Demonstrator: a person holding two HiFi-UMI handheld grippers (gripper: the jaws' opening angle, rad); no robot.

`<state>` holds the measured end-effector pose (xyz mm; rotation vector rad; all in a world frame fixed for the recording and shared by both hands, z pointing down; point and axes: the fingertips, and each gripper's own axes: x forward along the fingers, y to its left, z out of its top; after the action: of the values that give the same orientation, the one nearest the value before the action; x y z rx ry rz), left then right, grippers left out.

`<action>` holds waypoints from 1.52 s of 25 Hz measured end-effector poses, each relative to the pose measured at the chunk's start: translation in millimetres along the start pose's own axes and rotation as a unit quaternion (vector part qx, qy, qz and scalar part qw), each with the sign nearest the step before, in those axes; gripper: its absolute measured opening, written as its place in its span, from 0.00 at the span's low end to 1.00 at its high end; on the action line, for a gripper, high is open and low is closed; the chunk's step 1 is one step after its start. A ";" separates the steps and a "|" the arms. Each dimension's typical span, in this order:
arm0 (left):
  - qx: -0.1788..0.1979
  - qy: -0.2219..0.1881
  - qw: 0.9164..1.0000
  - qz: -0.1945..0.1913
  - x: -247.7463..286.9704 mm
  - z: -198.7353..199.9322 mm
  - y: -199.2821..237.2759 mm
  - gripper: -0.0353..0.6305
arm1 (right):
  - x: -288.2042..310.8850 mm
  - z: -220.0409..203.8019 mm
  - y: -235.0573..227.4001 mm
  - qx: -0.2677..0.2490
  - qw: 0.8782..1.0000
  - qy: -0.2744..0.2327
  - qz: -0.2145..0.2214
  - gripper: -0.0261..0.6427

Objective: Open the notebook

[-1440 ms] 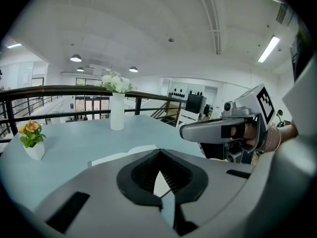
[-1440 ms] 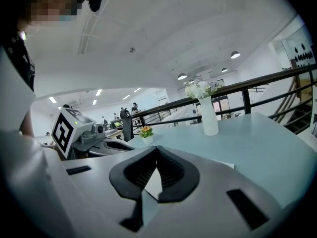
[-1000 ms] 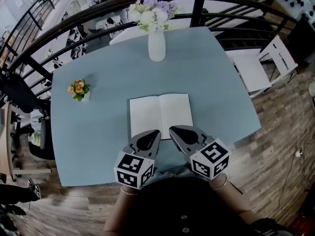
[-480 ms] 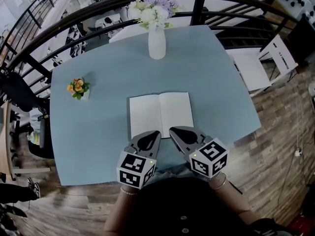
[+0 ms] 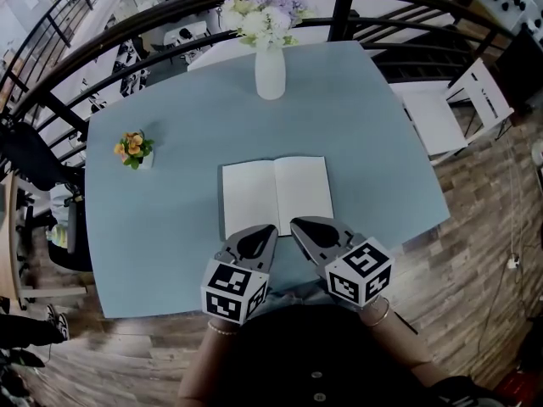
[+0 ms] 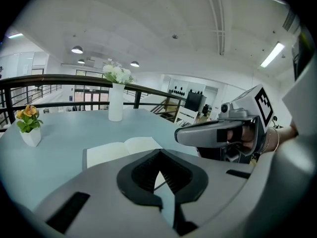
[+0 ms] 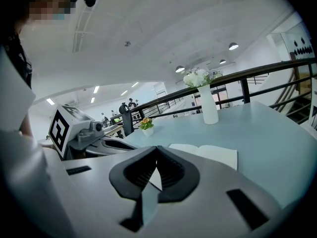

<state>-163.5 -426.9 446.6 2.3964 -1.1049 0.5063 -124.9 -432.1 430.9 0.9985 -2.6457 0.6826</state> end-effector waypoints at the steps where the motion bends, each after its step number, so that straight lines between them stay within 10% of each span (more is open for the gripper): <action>1: 0.000 -0.001 1.000 0.001 0.5 -0.3 0.7 0.08 | 0.5 -0.3 0.1 -0.001 1.000 0.001 0.000 0.05; 38: -0.010 0.004 1.000 -0.002 5.0 -6.4 6.5 0.08 | 4.4 -4.4 -0.5 -0.001 1.000 0.006 0.010 0.05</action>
<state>-166.4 -430.2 456.0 2.3768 -1.0965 0.5020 -127.6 -432.7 436.5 0.9658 -2.6499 0.6886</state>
